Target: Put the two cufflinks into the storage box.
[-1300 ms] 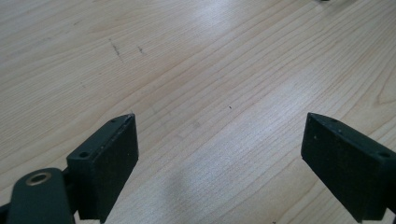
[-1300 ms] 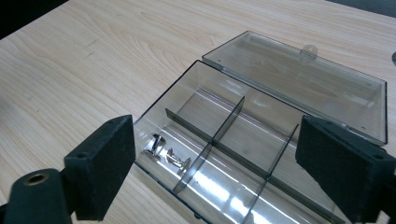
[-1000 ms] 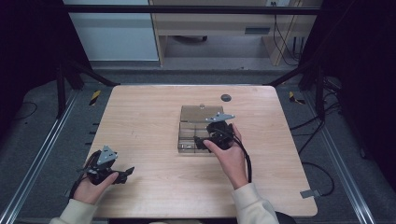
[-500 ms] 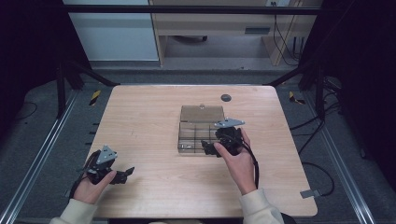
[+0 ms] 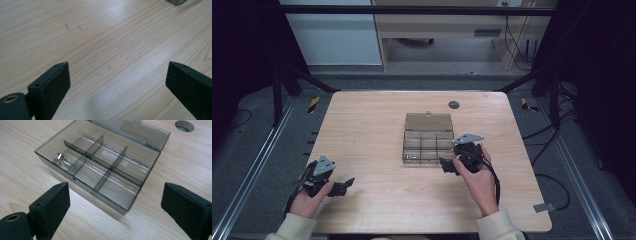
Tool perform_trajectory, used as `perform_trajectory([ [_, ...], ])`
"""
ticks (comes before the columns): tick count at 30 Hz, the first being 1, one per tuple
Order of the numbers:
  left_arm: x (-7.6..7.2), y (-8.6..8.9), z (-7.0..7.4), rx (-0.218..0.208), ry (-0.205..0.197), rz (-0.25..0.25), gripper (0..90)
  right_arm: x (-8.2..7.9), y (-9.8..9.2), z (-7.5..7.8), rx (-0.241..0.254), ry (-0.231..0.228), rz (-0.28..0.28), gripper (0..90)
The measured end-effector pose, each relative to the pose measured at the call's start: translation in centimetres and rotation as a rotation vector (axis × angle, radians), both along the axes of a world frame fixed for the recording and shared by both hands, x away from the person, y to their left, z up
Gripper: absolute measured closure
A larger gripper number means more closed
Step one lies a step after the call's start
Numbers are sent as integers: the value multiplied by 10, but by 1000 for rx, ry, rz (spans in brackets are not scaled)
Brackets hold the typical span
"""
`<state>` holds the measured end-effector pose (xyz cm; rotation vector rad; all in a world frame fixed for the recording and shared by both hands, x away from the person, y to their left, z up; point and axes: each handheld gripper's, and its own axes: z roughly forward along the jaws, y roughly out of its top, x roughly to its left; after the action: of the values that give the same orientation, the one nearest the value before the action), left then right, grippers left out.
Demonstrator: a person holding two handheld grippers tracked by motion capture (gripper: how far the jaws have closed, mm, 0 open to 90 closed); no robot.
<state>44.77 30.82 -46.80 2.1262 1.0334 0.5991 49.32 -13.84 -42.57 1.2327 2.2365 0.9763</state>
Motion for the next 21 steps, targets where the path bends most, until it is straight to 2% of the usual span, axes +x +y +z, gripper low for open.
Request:
perform_trajectory([
  [7, 2, 6, 0, -8, -6, 31, 54, -3, -30, -8, -6, 17, -40, 91],
  [11, 2, 8, 1, -2, -7, 31, 54, -7, -50, -19, -20, 38, -75, 92],
  [17, 4, 7, 0, 2, -7, 35, 54, -11, -69, -32, -42, 61, -96, 89],
  [21, 6, 9, 1, -5, -16, 51, 54, -10, -80, -36, -49, 56, -121, 87],
])
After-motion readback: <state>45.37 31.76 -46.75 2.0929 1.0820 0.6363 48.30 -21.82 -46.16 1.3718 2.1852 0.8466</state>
